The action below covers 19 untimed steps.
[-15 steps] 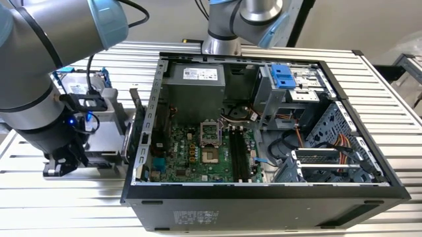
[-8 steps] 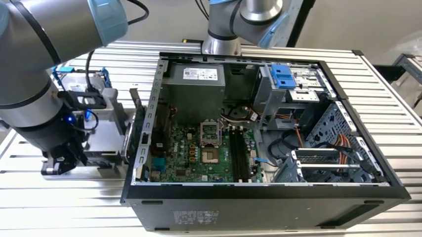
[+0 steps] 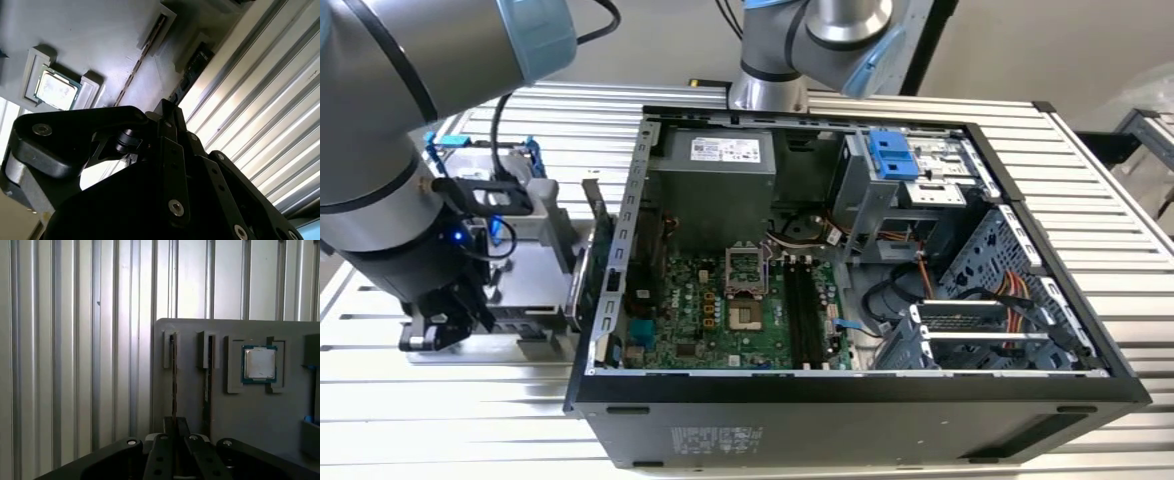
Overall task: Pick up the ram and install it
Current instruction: 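Pick up the ram and move it above insertion slot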
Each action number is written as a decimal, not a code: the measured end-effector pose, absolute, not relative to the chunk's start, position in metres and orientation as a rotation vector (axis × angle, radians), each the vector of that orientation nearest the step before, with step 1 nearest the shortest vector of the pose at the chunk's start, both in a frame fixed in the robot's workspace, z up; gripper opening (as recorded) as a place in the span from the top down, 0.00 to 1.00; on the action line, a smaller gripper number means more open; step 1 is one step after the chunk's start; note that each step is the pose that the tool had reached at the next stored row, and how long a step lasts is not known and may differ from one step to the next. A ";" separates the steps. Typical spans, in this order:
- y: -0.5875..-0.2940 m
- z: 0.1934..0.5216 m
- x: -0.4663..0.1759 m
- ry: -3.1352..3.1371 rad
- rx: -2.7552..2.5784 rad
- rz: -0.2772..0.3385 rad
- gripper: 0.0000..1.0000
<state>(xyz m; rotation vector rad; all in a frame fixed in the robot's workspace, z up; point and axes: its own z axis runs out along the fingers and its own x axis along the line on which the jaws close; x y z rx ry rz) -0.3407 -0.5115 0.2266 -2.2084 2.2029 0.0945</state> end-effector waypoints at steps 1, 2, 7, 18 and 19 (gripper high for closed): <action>-0.511 0.228 -0.341 2.203 -2.208 0.095 1.00; -0.511 0.229 -0.341 2.203 -2.208 0.095 1.00; -0.511 0.234 -0.341 2.203 -2.208 0.094 1.00; -0.511 0.249 -0.341 2.203 -2.208 0.095 1.00; -0.511 0.250 -0.341 2.203 -2.208 0.094 1.00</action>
